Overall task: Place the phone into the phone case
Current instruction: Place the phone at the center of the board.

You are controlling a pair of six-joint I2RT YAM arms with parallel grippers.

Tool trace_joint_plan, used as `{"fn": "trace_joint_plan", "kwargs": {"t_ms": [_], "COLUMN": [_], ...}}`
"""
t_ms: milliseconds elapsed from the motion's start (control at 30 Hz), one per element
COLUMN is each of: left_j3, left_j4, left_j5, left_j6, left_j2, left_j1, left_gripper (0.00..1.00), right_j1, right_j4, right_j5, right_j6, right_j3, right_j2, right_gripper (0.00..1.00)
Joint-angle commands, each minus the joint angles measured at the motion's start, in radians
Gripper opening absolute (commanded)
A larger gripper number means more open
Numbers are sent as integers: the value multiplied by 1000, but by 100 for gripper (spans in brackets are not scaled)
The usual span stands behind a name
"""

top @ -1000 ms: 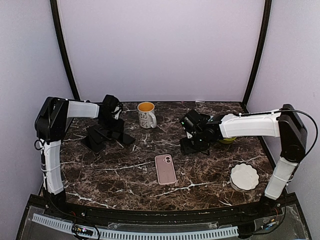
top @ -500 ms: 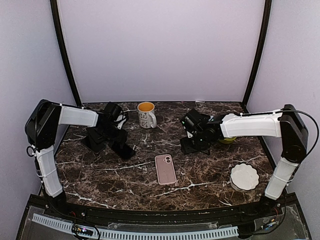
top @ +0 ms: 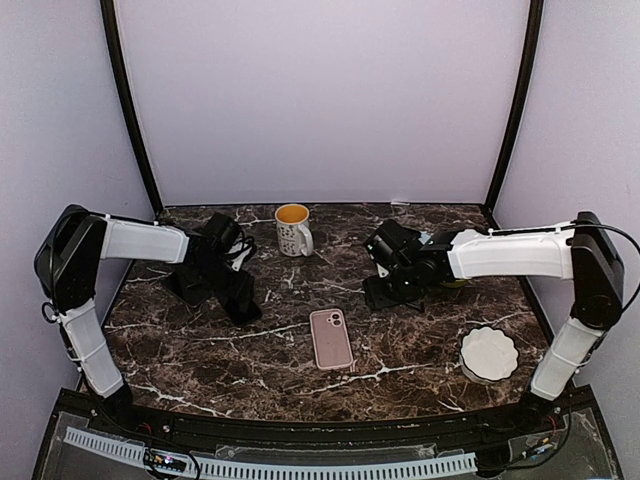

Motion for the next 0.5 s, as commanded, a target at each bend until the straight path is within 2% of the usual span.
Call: {"fn": "trace_joint_plan", "kwargs": {"t_ms": [0,167,267,300,400,433,467], "left_j3": [-24,42,38,28,-49,-66,-96], "left_j4": [-94,-186,-201,-188,-138,-96,-75], "left_j5": [36,-4,-74,-89,-132,-132,-135], "left_j6": [-37,-112,-287,-391,-601,-684,-717], "left_j2": [-54,-80,-118,-133,-219,-238,-263], "left_j1": [-4,-1,-1,0,-3,-6,-8], "left_gripper": [60,63,78,83,88,95,97], "right_j1": [10,11,12,13,14,13,14], "right_j4": [-1,-6,1,3,8,10,9], "right_j5": [34,42,45,45,37,35,34], "right_j6": [14,16,19,20,18,19,18], "right_j3": [-30,-31,-40,-41,-40,-38,-36], "right_j2": [-51,-49,-49,-49,-37,-33,-29], "right_gripper": [60,60,60,60,60,60,60]}}
